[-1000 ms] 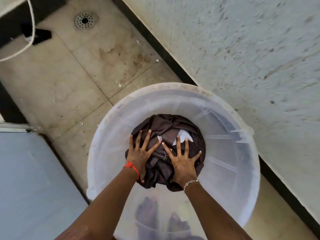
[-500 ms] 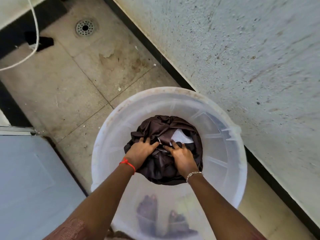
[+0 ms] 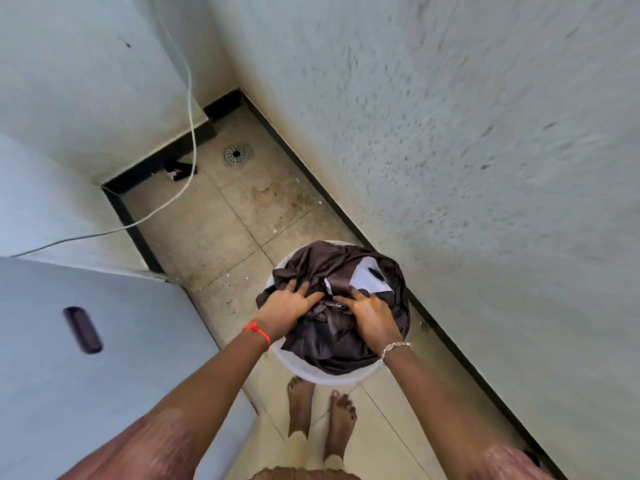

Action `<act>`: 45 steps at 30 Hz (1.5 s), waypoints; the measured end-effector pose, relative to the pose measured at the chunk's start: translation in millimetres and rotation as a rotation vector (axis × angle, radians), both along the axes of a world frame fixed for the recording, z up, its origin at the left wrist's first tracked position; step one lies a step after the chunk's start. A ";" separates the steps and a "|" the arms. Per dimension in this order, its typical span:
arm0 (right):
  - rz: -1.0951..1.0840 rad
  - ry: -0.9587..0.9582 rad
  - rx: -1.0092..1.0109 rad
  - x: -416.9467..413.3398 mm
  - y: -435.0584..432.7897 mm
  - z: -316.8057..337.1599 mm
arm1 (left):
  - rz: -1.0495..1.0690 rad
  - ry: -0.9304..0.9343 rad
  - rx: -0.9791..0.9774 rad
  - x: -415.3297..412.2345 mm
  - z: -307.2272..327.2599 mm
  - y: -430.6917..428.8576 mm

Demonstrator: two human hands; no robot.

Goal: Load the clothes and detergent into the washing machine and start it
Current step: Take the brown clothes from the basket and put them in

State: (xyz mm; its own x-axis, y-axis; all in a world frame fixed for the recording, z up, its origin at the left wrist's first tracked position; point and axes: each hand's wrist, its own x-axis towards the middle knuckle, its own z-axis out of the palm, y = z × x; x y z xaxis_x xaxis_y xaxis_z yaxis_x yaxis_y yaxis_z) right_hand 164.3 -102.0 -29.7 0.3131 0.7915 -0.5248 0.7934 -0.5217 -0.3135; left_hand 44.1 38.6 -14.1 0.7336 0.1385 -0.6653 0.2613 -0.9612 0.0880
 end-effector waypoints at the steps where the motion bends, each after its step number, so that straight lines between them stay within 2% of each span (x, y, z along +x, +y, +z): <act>1: 0.018 -0.016 0.008 1.8 -1.4 27.4 | 0.007 -0.020 0.013 -1.9 27.6 -3.3; 5: 0.029 -0.077 0.098 4.3 -11.1 129.6 | 0.032 -0.130 0.050 -7.4 126.7 -14.4; 9: 0.041 -0.145 0.207 1.9 -21.3 226.5 | 0.034 -0.316 0.051 -13.1 212.6 -18.6; 14: 0.047 -0.233 0.296 2.3 -23.9 298.3 | 0.039 -0.493 0.026 -18.8 285.2 -12.3; 25: 0.097 -0.313 0.495 -9.4 -6.8 395.2 | 0.240 -0.853 -0.001 -51.1 376.1 -10.7; 33: 0.225 -0.347 0.631 -47.5 18.9 460.8 | 0.451 -0.935 0.117 -103.6 427.3 -4.5; 45: 0.421 -0.269 0.839 -170.3 43.9 535.9 | 0.676 -1.039 0.152 -244.9 485.2 7.4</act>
